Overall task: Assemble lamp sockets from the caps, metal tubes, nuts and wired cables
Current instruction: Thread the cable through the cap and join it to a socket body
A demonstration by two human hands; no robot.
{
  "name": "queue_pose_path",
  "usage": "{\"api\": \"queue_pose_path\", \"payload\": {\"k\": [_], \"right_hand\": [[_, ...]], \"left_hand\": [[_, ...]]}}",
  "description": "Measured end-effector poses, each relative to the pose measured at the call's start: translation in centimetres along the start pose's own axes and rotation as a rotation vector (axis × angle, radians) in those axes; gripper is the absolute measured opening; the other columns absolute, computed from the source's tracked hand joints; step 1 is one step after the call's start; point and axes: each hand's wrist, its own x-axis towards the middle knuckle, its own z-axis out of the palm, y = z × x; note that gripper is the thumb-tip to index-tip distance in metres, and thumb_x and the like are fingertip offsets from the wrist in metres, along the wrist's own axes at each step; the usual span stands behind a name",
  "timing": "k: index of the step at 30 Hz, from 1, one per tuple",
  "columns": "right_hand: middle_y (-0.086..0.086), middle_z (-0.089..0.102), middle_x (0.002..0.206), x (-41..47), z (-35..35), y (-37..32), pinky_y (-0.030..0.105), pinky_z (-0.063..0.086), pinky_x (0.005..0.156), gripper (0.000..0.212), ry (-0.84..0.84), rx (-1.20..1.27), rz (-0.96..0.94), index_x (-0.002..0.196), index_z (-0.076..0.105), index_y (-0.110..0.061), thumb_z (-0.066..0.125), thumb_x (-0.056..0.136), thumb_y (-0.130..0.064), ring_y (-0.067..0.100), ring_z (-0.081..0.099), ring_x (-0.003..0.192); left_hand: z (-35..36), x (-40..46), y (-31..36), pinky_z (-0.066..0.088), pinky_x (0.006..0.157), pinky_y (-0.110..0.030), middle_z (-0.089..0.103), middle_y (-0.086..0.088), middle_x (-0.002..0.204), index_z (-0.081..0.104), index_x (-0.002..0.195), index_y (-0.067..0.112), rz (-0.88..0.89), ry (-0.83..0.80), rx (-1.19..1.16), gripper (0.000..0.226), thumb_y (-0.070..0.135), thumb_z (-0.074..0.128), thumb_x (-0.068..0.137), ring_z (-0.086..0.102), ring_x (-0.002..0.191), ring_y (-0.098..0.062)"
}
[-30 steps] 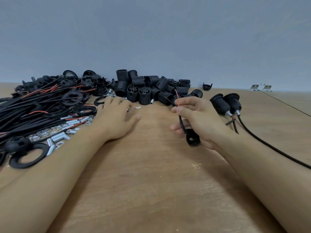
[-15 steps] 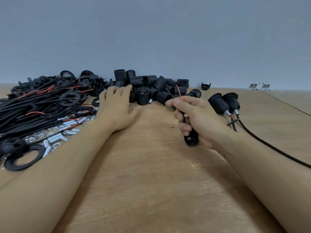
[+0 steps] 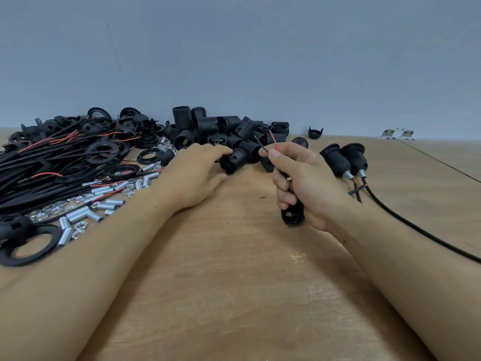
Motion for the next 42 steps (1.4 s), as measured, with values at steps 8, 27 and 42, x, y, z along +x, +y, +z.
{"api": "queue_pose_path", "payload": {"k": [8, 27, 42], "right_hand": [[-0.002, 0.048, 0.049, -0.1, 0.1, -0.2, 0.024, 0.040, 0.041, 0.016, 0.050, 0.030, 0.002, 0.096, 0.063, -0.010, 0.051, 0.102, -0.019, 0.013, 0.039, 0.035], [0.005, 0.034, 0.050, -1.3, 0.3, -0.4, 0.028, 0.018, 0.048, 0.009, -0.067, -0.322, -0.246, 0.093, 0.076, -0.014, 0.067, 0.092, -0.014, 0.013, 0.023, 0.043], [-0.014, 0.043, 0.050, -1.3, 0.4, -0.2, 0.014, 0.028, 0.052, 0.006, -0.043, -0.601, -0.405, 0.081, 0.076, -0.016, 0.074, 0.086, -0.015, 0.003, 0.036, 0.050]], "left_hand": [[0.5, -0.3, 1.9, 0.037, 0.110, -0.042, 0.053, -0.001, 0.134, 0.050, 0.110, 0.019, 0.112, -0.059, -0.166, 0.037, 0.038, 0.072, 0.087, 0.041, 0.136, -0.020], [0.0, -3.1, 3.2, 0.053, 0.093, -0.050, 0.073, -0.007, 0.098, 0.069, 0.098, 0.015, -0.113, 0.011, -0.893, 0.032, 0.013, 0.082, 0.069, 0.069, 0.096, -0.029], [0.4, -2.9, 3.5, 0.052, 0.073, -0.030, 0.066, 0.001, 0.080, 0.064, 0.093, 0.008, 0.049, -0.050, -0.745, 0.026, 0.002, 0.083, 0.075, 0.061, 0.074, -0.008]]}}
